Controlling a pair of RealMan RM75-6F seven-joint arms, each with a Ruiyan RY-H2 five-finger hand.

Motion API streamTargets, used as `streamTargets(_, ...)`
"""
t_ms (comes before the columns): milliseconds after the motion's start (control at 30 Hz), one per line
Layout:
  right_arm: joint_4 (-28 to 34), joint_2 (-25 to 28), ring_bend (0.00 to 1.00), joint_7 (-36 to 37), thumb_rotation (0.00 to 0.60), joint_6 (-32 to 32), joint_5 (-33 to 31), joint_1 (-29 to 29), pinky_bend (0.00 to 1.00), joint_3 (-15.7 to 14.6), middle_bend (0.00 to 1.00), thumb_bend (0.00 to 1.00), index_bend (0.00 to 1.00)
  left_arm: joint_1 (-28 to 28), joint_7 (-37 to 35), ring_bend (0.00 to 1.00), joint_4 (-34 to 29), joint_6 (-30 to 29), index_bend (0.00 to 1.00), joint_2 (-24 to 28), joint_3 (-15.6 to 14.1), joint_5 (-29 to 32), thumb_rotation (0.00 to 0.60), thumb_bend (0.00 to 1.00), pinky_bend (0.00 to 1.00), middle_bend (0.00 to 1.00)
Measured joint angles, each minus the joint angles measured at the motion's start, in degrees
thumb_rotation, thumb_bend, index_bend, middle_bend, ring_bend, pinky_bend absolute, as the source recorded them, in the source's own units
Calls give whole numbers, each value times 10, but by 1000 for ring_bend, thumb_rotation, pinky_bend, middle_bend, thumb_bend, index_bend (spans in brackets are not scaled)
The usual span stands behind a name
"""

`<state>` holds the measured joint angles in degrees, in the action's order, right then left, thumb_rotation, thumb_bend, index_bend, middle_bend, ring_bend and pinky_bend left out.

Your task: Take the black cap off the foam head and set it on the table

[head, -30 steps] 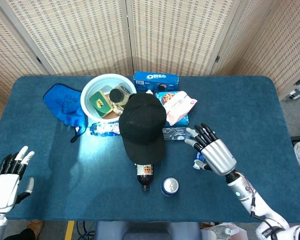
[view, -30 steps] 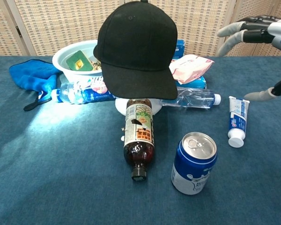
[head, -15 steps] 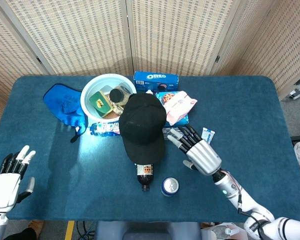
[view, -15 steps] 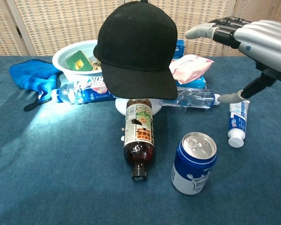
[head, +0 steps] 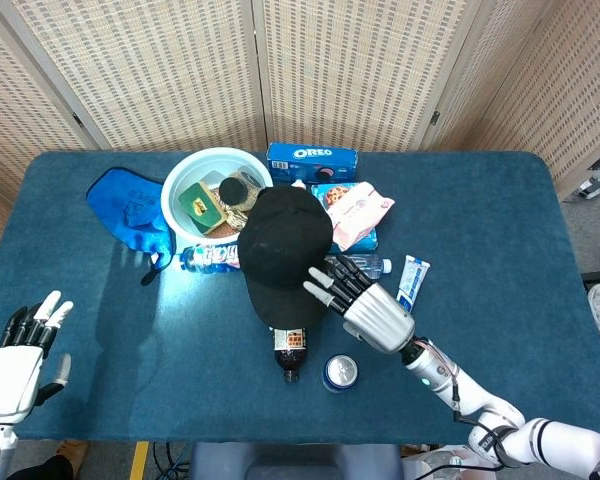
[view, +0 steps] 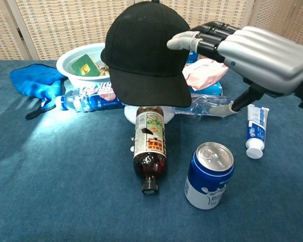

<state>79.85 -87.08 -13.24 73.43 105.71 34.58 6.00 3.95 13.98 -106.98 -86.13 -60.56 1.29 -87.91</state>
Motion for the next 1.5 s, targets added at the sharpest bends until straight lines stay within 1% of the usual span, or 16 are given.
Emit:
streamTargets(467, -37, -45, 0, -13, 600, -23, 5, 48, 0, 2, 4, 0, 45, -2, -3, 0, 2, -3, 79, 1, 0, 3, 600, 485, 0, 0)
streamTargets(700, -57, -66, 0, -19, 600, -23, 2, 64, 0, 3, 4, 0, 45, -2, -6, 0, 5, -4, 79, 1, 0, 3, 600, 486, 0, 0)
streamTargets(833, -63, -70, 0, -15, 600, -11, 2, 65, 0, 4, 20, 4, 45, -3, -9, 0, 7, -4, 79, 1, 0, 5, 600, 485, 0, 0)
streamTargets(933, -73, -74, 0, -9, 600, 4, 3, 65, 0, 3, 41, 67, 59, -3, -10, 0, 8, -4, 79, 2, 0, 6, 600, 485, 0, 0)
streamTargets(1000, -80, -76, 0, -2, 600, 13, 4, 66, 0, 3, 55, 112, 94, -2, -10, 0, 8, -3, 79, 1, 1, 5, 600, 485, 0, 0)
streamTargets(1200, -99, -82, 0, 12, 600, 33, 10, 70, 0, 0, 107, 231, 266, 0, -8, 0, 7, -1, 79, -1, 1, 5, 600, 485, 0, 0)
streamTargets(1267, -105, -85, 0, 15, 600, 40, 12, 72, 0, 0, 127, 304, 333, 0, -7, 0, 7, -2, 79, -1, 1, 4, 600, 486, 0, 0)
streamTargets(1367, -113, -89, 0, 20, 600, 51, 14, 74, 0, 2, 152, 406, 394, -1, -7, 0, 6, -3, 79, 0, 1, 5, 600, 486, 0, 0)
streamTargets(1500, -123, -93, 1, 29, 600, 62, 14, 79, 0, 4, 187, 464, 467, -1, -7, 0, 6, -3, 79, 0, 1, 6, 600, 485, 0, 0)
